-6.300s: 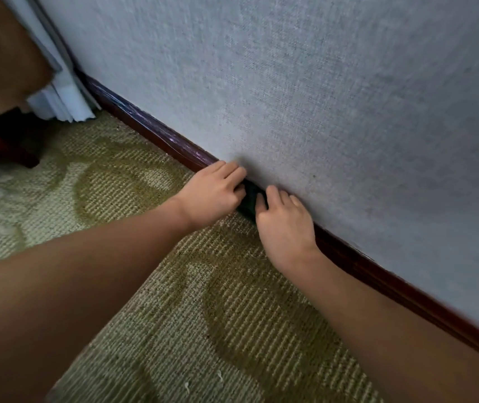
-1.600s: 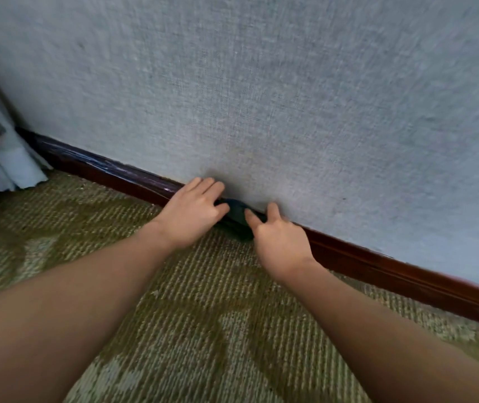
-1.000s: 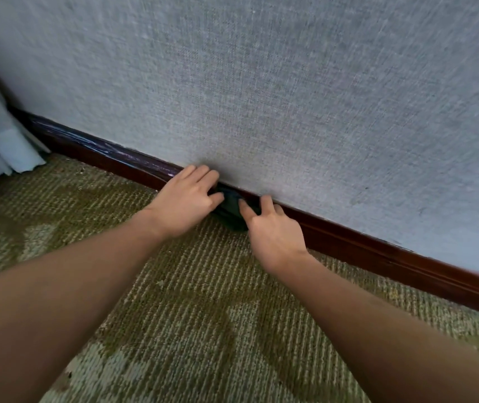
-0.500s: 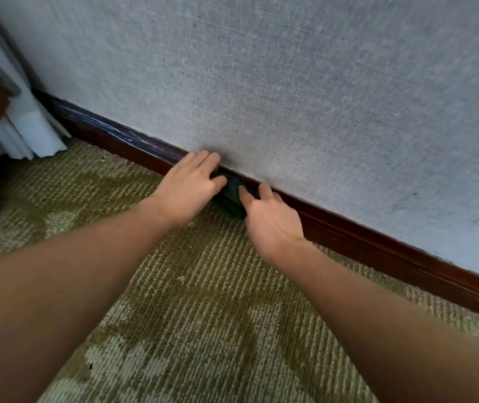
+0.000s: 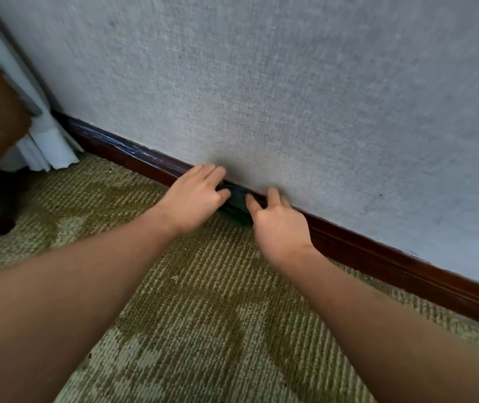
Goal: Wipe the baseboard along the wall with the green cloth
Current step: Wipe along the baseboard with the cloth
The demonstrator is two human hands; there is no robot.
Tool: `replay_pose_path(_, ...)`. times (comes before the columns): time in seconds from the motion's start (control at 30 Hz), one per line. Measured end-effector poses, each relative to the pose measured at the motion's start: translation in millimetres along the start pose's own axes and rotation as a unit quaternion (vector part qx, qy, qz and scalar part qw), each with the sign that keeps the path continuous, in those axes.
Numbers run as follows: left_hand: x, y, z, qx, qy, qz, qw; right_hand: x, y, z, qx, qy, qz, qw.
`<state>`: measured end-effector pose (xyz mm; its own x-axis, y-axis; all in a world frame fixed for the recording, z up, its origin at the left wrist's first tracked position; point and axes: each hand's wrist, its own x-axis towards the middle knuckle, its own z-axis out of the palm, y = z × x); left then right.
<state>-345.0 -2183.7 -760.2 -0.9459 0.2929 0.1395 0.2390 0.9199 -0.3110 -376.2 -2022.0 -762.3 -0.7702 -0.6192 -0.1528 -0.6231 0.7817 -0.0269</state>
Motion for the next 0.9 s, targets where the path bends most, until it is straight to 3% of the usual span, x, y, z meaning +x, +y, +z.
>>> replay_pose_path(0.1, 16, 5, -12, 0.004, 0.033, 0.029, 0.999, -4, 11, -1, 0.009, 0.022, -0.002, 1.0)
replay_pose_path(0.57, 14, 23, -20, 0.043, -0.029, 0.069, 0.996, -4, 20, 21, 0.028, 0.069, -0.053, 0.996)
replay_pose_path(0.7, 11, 19, -24, 0.088, 0.011, 0.1, 0.991, -9, 19, 24, 0.009, 0.074, -0.036, 0.997)
replay_pose_path(0.83, 17, 5, -12, 0.093, 0.062, 0.151, 0.982, -6, 25, 19, -0.08, 0.146, -0.064, 0.984)
replay_pose_path(0.9, 18, -2, -3, 0.088, 0.092, 0.174, 0.976, -4, 27, 19, -0.102, 0.121, -0.088, 0.983)
